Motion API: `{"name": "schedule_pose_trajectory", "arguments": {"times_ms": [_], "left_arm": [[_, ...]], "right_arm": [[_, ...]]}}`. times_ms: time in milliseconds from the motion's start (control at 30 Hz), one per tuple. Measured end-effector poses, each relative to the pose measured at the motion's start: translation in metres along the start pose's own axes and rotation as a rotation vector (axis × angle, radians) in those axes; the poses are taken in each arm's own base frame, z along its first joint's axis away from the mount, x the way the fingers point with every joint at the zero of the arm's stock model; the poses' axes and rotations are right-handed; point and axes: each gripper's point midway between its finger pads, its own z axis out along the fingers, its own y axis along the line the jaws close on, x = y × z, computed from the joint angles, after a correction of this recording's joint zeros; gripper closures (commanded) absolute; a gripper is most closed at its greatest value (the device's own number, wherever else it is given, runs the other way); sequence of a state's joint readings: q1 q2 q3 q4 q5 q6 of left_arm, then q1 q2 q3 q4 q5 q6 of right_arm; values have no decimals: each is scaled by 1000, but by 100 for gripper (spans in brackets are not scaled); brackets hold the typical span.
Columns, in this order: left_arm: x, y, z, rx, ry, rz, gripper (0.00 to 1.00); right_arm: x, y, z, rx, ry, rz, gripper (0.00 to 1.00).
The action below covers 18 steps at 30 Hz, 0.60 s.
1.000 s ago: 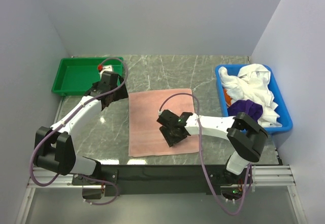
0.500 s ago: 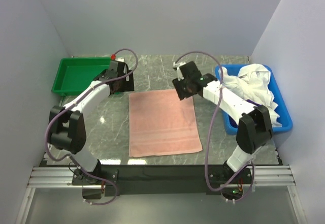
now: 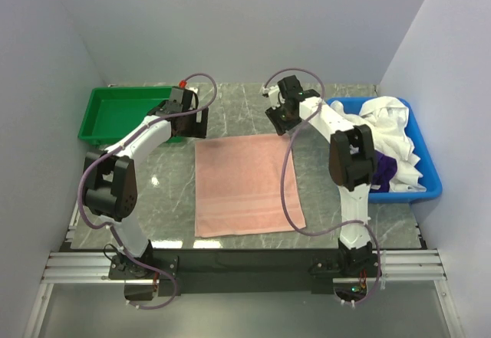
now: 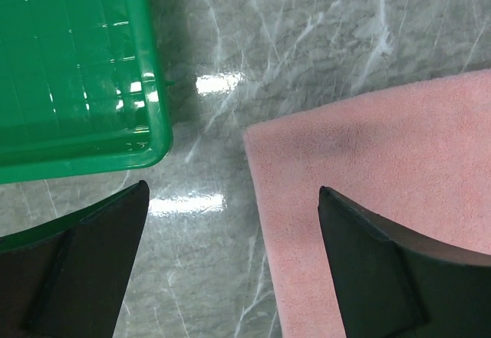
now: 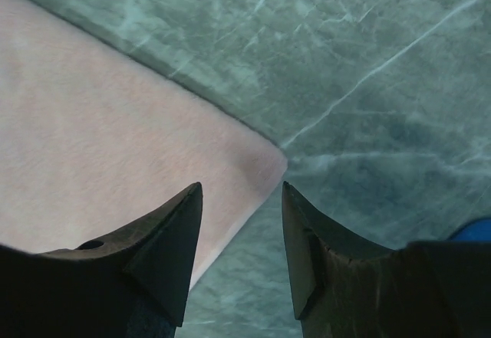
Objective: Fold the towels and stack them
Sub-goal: Fold the towel
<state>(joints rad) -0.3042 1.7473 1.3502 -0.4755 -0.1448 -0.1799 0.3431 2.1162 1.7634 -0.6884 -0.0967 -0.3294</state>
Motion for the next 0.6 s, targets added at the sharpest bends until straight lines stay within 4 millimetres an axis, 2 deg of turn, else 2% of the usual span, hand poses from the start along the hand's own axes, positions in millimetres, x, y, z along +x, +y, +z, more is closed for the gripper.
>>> {"name": "schedule_pose_trajectory", "arguments": {"times_ms": [200,400,500,600], "left_arm": [[2,-2,0,13,6,4,4],[2,-2,0,14,7,5,4],[3,-3,0,15,8,5,4],[3,-3,0,16,8,6,4]], "right_arm": [[8,-12,24,5,65,-39,48],[5,-19,24,-3,68,-51,50],[10,-17,26,-15,83,-53,52],[18,-14,36,-29,111,-52,57]]}}
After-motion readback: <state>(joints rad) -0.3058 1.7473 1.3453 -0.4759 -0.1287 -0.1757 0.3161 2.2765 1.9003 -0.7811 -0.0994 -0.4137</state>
